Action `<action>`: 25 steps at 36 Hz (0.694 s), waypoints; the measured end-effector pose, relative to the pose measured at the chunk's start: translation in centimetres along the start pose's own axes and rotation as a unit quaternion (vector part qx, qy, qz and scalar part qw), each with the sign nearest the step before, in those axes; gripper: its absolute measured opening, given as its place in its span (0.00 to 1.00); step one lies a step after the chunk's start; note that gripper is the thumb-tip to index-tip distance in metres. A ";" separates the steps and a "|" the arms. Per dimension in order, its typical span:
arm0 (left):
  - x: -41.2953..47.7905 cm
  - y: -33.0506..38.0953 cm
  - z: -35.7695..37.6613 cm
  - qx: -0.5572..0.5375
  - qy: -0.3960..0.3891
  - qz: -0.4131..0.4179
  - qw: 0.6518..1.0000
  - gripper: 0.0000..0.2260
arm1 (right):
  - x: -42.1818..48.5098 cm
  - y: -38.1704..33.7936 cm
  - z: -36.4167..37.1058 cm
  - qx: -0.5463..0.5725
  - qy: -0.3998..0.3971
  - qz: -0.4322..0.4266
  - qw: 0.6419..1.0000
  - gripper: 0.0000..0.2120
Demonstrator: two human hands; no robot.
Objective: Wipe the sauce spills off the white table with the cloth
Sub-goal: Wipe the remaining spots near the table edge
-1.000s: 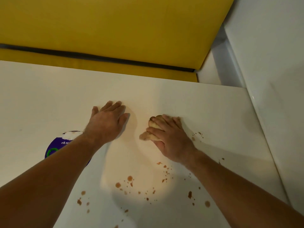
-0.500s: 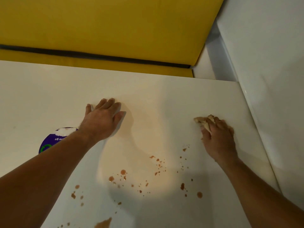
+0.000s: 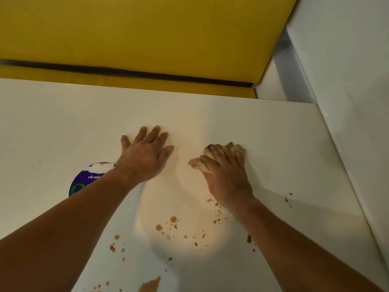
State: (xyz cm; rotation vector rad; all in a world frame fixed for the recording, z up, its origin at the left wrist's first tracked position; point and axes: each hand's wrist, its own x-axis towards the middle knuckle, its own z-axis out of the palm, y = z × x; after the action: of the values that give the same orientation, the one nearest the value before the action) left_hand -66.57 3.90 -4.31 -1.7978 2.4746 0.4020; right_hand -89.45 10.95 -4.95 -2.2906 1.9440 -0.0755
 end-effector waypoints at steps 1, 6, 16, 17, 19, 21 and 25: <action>0.0 0.0 0.1 0.003 0.003 0.000 1.000 0.29 | -0.2 0.8 -0.2 -0.010 -0.010 -0.015 1.000 0.16; 0.2 0.4 0.4 0.000 0.009 -0.011 1.000 0.28 | -1.9 5.1 -1.1 -0.014 -0.006 0.015 1.000 0.17; 0.3 1.3 0.4 -0.009 0.021 -0.027 0.999 0.25 | -8.2 15.5 -1.4 -0.050 -0.003 0.277 0.960 0.32; 0.3 1.3 0.4 -0.006 0.018 -0.025 0.999 0.25 | -8.1 15.2 -1.2 -0.041 0.009 0.295 0.954 0.33; 0.3 1.3 0.4 -0.002 0.018 -0.025 1.000 0.25 | -7.3 13.9 -0.9 -0.020 0.039 0.332 0.942 0.33; 0.4 1.2 0.4 0.003 0.019 -0.022 1.000 0.25 | -6.3 12.0 -1.0 -0.013 0.049 0.344 0.937 0.31; 0.6 1.0 0.2 0.008 0.005 -0.010 1.000 0.26 | -4.8 7.1 -0.6 -0.012 0.036 0.287 0.957 0.25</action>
State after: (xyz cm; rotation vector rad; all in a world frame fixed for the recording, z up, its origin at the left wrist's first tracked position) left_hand -67.70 3.66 -4.41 -1.8224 2.4566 0.3702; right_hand -97.29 14.52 -5.12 -1.6615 2.5705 -0.0743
